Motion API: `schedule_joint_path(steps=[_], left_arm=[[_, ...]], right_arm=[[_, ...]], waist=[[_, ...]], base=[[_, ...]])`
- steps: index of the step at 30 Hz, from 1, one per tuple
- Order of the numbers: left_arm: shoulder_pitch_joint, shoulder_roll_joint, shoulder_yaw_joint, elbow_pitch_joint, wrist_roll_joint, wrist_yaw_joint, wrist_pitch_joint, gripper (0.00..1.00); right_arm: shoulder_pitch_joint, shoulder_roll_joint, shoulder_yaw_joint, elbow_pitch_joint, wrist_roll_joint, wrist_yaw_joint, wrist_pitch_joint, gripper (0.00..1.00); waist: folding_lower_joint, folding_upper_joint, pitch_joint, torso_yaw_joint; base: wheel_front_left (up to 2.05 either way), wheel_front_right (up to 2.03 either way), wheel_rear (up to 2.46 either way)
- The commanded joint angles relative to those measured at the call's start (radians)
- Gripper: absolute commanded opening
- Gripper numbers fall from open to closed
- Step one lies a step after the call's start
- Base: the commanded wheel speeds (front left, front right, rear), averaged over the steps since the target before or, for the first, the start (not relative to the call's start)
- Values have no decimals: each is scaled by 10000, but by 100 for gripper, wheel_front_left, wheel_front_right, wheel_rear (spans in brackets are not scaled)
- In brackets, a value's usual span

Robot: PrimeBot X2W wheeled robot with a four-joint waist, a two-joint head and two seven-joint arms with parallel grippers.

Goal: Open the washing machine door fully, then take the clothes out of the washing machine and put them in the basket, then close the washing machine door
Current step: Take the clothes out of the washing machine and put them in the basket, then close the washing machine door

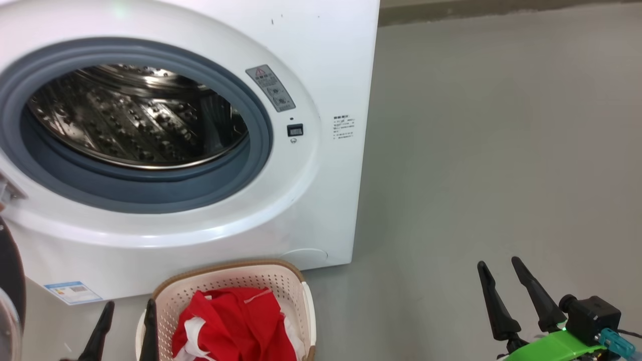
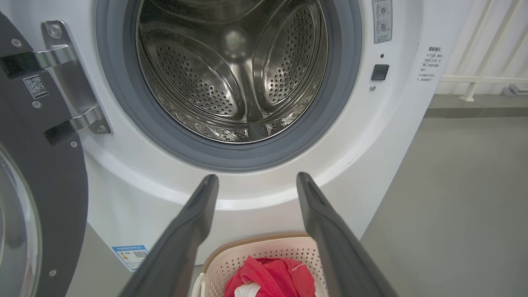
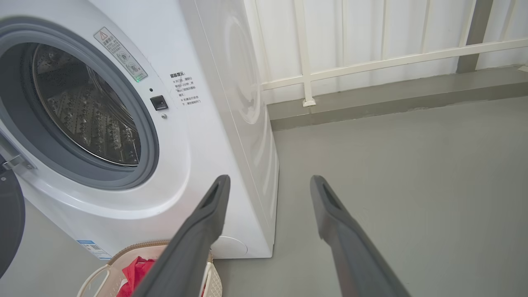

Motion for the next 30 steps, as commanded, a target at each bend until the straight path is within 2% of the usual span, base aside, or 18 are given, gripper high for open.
schedule_joint_path(steps=[1,9,30], left_arm=[[186,88,371,-596,9,-54,-53,100],[881,21,296,-1321,-153,16,-53,100],[751,12,206,-1397,-272,59,-53,100]], right_arm=[[25,-218,154,-287,86,63,-65,100],[340,-301,41,-382,101,63,-65,100],[336,-240,21,-427,92,63,-65,100]], waist=[[0,-1,-263,82],[0,-1,-431,230],[0,-1,-331,311]], base=[[0,0,0],[0,0,0],[0,0,0]])
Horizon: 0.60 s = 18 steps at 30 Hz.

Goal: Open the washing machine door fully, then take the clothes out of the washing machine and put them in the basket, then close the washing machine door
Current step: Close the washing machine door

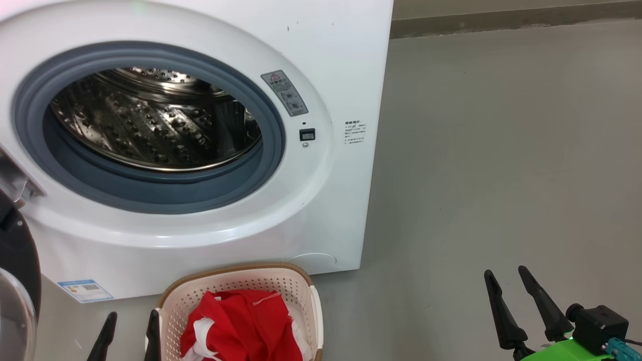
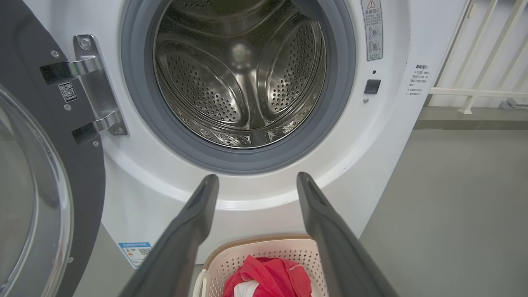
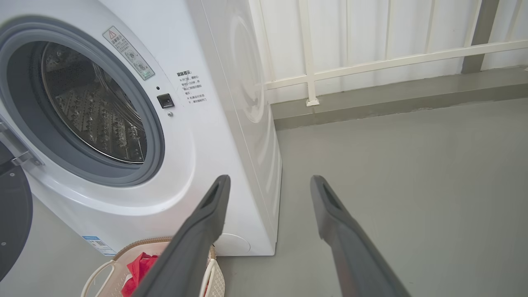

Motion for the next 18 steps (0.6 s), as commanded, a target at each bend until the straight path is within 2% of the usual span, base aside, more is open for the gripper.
schedule_joint_path(steps=[1,9,18], left_arm=[[-256,31,306,-304,22,45,-53,100],[-318,30,290,-279,182,143,-53,100],[-402,30,285,-373,145,95,-53,100]], right_arm=[[-137,-108,155,-273,24,63,-65,100],[-159,-84,114,-319,4,63,-65,100],[-200,-33,57,-343,-37,63,-65,100]], waist=[[0,-1,11,13],[0,-1,139,84],[0,-1,266,202]], base=[[-3,3,0],[-75,75,0],[-176,176,0]])
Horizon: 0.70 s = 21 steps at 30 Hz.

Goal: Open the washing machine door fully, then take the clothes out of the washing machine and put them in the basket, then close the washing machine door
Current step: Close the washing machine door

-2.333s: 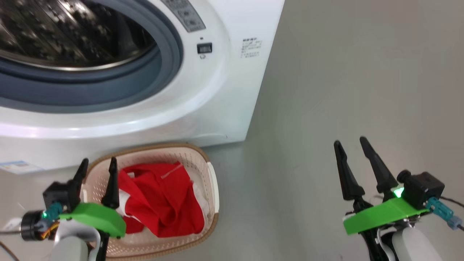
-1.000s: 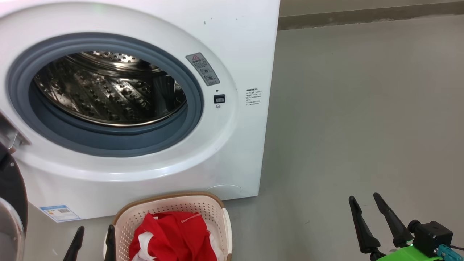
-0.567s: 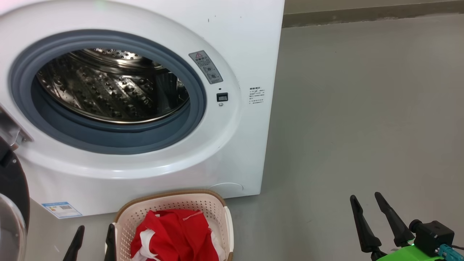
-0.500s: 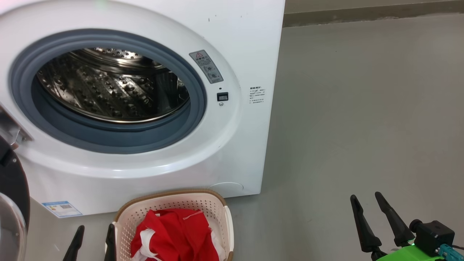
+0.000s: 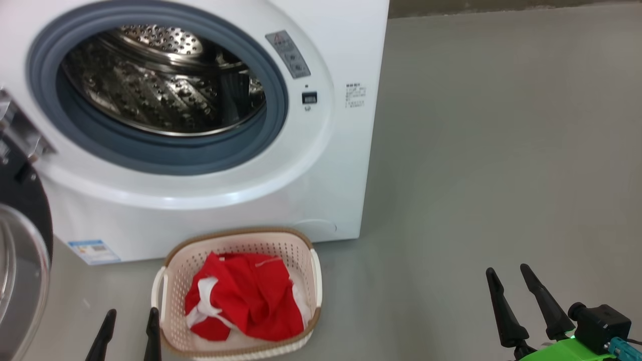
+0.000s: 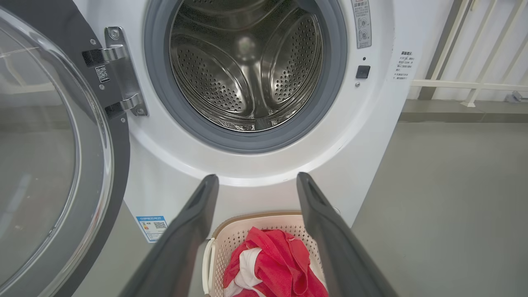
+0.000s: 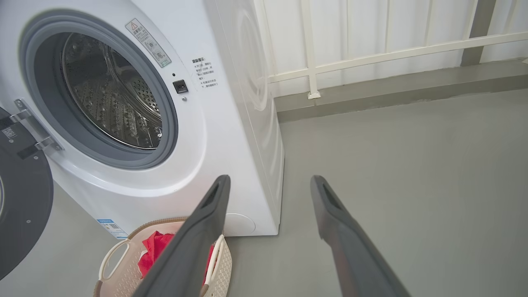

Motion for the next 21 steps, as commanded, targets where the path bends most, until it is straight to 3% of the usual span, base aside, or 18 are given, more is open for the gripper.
schedule_joint_path(steps=[1,10,21], left_arm=[[-359,36,299,-326,13,-5,-53,100],[-357,36,300,-325,3,-57,-53,100],[-442,36,237,-243,-31,-87,-53,100]], right_arm=[[-206,-108,179,-273,-38,63,-65,100],[-220,-89,203,-269,-47,63,-65,100],[-234,-88,190,-256,-78,63,-65,100]], waist=[[0,0,23,27],[0,0,67,61],[0,0,42,154]], base=[[-154,154,0],[-88,88,0],[-5,5,0]])
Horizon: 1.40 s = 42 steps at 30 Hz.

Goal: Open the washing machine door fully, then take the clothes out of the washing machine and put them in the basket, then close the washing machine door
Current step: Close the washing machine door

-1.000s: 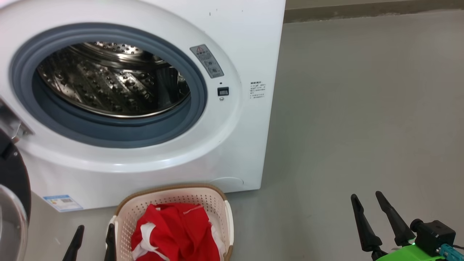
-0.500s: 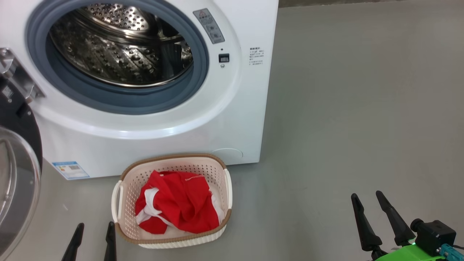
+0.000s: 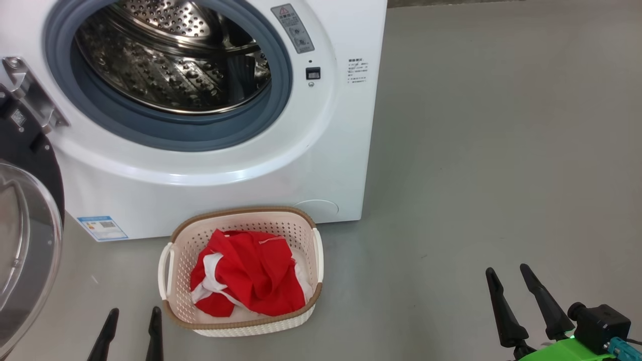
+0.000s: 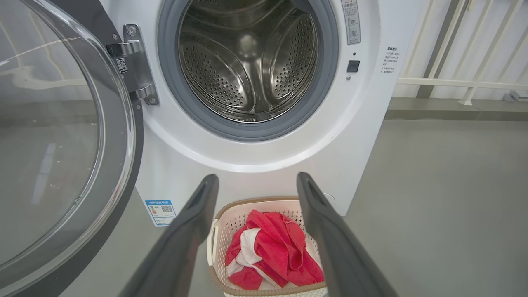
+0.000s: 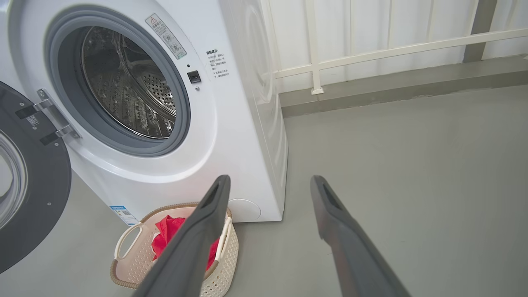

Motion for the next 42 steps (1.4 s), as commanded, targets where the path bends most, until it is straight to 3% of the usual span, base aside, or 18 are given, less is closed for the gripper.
schedule_joint_path(steps=[1,12,32,42], left_arm=[[-435,39,295,-199,-49,-68,-53,100],[-307,39,156,57,-519,104,-53,100],[388,39,-652,208,-1053,933,-53,100],[720,39,-561,52,-1242,1299,-53,100]], right_arm=[[-238,-119,212,-241,-67,63,-65,100],[-208,-293,592,-88,-23,63,-65,100],[-395,-620,1688,303,322,63,-65,100],[-697,-633,2386,488,433,63,-65,100]], waist=[[0,0,-20,33],[0,0,-270,1036],[0,0,-925,4530],[0,0,-926,5320]], base=[[0,0,0],[0,0,0],[0,0,0],[0,0,0]])
